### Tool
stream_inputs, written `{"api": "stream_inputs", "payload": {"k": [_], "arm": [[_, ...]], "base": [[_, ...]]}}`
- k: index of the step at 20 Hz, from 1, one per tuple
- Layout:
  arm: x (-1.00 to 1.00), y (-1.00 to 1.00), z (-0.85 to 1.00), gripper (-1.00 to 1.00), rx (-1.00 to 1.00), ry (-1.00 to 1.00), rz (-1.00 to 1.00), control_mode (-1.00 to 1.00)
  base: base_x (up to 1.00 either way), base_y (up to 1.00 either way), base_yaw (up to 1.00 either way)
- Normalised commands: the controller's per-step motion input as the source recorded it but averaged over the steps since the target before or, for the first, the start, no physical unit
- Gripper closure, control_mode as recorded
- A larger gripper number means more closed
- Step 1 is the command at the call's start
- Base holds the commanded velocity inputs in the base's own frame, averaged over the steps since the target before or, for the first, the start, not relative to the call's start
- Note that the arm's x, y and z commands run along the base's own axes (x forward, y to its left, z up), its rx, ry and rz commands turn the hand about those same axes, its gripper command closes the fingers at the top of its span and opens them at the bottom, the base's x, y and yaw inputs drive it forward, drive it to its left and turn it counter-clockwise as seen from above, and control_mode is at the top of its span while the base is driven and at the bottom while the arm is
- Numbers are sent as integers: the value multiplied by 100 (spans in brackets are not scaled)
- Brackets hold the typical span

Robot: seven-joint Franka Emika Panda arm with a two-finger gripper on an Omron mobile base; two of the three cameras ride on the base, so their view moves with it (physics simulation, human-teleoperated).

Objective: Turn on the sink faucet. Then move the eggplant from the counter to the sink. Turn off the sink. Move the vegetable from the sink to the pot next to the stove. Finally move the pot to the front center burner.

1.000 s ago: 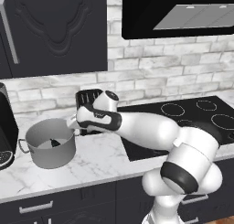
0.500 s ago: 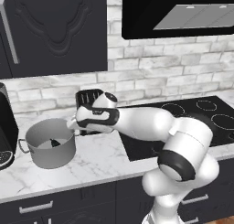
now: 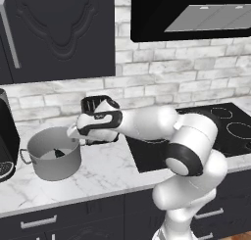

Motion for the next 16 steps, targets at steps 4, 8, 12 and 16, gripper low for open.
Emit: {"api": "stream_inputs", "payload": {"k": [4,8,12,16], "arm": [[11,1,-35,-100,0,-1,0,-100],[8,3,-24,-100,0,-2,0,-100],[13,14,-16,-100,0,-1,0,-100],[18,13,-8,-100,0,-4,0,-100]], "base": [[0,0,0],[0,0,0],[0,0,0],[0,0,0]]}}
